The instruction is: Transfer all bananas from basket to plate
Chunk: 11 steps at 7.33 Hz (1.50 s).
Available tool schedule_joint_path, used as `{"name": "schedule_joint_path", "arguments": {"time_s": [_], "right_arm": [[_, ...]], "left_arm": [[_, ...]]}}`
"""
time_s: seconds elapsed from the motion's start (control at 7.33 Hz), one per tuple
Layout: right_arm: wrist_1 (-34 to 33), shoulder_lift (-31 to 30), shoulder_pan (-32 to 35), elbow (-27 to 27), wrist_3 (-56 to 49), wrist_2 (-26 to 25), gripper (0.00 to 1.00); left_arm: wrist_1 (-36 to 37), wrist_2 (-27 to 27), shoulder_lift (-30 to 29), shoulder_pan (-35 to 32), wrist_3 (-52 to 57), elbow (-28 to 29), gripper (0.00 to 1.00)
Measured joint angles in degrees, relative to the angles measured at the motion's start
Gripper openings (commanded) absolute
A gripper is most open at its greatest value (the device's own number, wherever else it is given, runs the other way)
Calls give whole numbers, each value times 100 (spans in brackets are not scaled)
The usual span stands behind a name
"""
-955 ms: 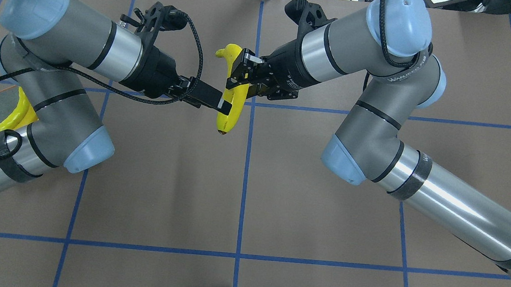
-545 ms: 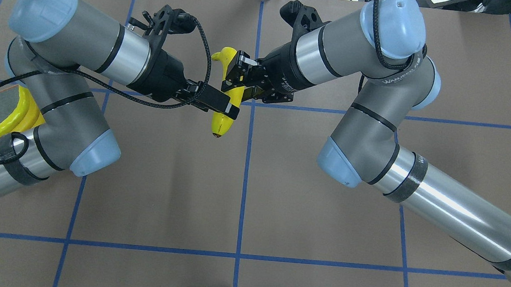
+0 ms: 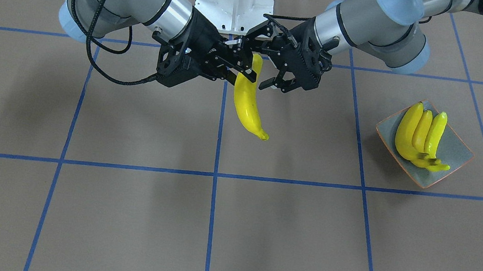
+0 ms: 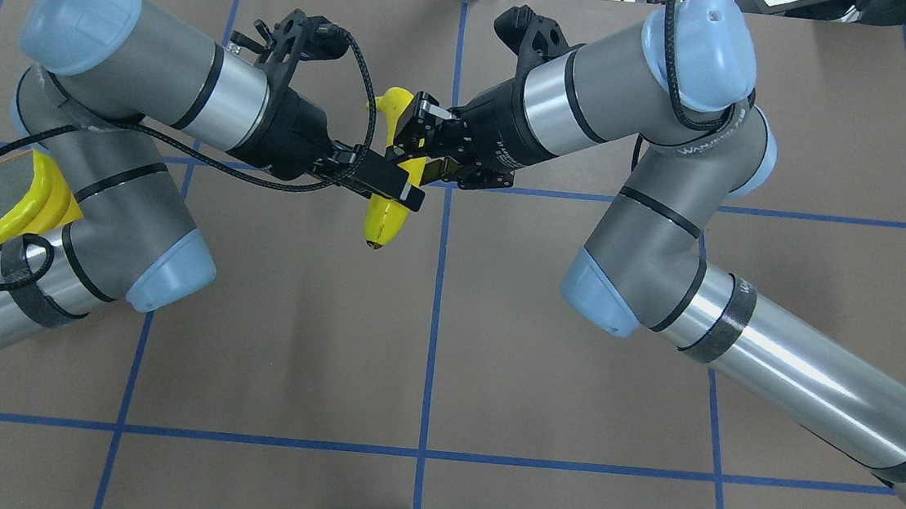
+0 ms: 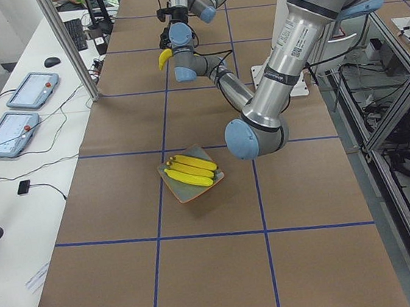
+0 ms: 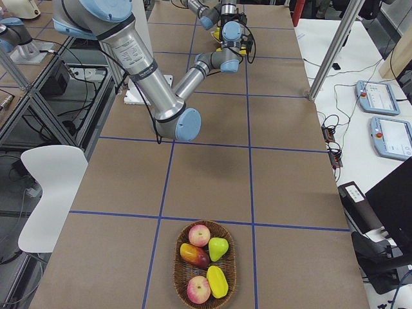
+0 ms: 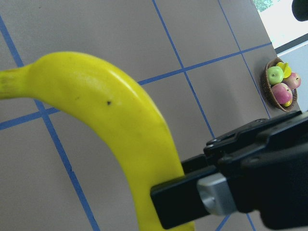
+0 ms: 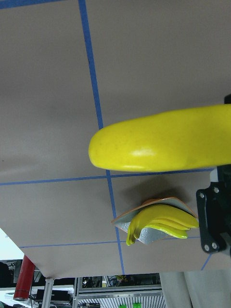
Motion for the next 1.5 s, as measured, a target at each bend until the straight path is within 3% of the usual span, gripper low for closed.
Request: {"name": "schedule_joint_path", "arguments": {"time_s": [0.14, 0.27, 0.55, 0.95, 1.23, 1.5], "right_arm": [[7, -1, 0, 5, 7, 2, 0], [12, -1, 0, 11, 10, 2, 0], [55, -9, -1, 15, 2, 1, 99], [427, -164, 50, 93, 0, -21, 100], [536, -685, 231, 519, 8, -24, 100], [600, -1277, 468, 819, -40, -46, 100]], "left_arm": [[0, 1, -6, 3, -6, 3, 10], [0, 1, -9, 5, -12, 2, 0], [7, 2, -6, 6, -53, -10, 0], [24, -6, 13, 6, -229, -37, 0], [67, -13, 132, -80, -267, -53, 0], [124, -168, 582, -612, -124, -34, 0]]}}
